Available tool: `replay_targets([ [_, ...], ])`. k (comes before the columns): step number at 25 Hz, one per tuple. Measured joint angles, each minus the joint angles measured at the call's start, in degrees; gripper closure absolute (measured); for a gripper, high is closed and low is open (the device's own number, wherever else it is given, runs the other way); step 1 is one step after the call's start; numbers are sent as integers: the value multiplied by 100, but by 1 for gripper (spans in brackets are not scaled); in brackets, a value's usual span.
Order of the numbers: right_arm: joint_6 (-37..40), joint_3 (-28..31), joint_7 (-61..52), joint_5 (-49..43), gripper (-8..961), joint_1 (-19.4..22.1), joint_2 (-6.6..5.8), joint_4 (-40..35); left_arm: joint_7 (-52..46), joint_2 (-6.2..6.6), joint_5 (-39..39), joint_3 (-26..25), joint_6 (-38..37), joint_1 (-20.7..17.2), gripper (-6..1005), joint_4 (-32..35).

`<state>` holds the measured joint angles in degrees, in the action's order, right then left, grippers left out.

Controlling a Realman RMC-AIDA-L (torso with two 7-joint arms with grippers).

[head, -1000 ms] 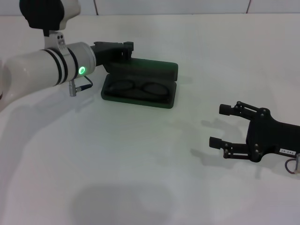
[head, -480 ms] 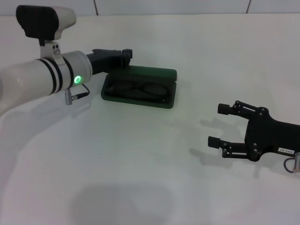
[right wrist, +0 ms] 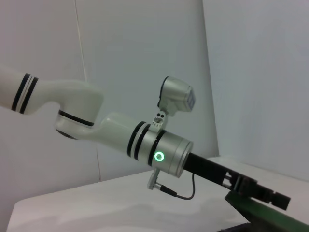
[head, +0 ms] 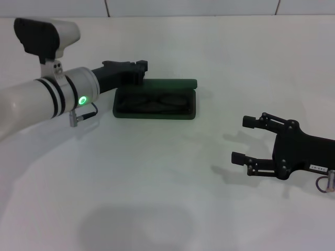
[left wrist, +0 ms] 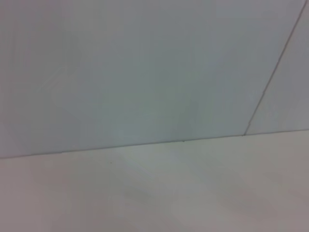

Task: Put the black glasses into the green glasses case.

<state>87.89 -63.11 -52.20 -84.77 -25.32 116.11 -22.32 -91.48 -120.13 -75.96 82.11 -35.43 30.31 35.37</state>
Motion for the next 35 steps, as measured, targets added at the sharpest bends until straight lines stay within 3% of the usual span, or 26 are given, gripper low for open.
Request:
replay_targets([
  [9, -18, 0, -18, 1, 77, 1, 0, 0, 599, -18, 294, 6, -166, -158, 899, -149],
  [16, -18, 0, -28, -5, 76, 1, 8, 0, 1708, -23, 1143, 16, -436, -228, 898, -571],
  [28, -45, 0, -36, -2, 77, -7, 9, 8, 2118, -32, 1354, 16, -657, -237, 895, -660],
  [32, -45, 0, -39, 3, 76, -8, 8, 9, 1465, 71, 1318, 15, -1064, -158, 894, -609],
  [33, -45, 0, -41, 3, 76, -9, 8, 9, 922, 216, 1195, 5, -1358, -62, 894, -600],
  [35, -45, 0, -44, 3, 76, -8, 8, 9, 692, 289, 1135, -11, -1488, -14, 893, -602],
])
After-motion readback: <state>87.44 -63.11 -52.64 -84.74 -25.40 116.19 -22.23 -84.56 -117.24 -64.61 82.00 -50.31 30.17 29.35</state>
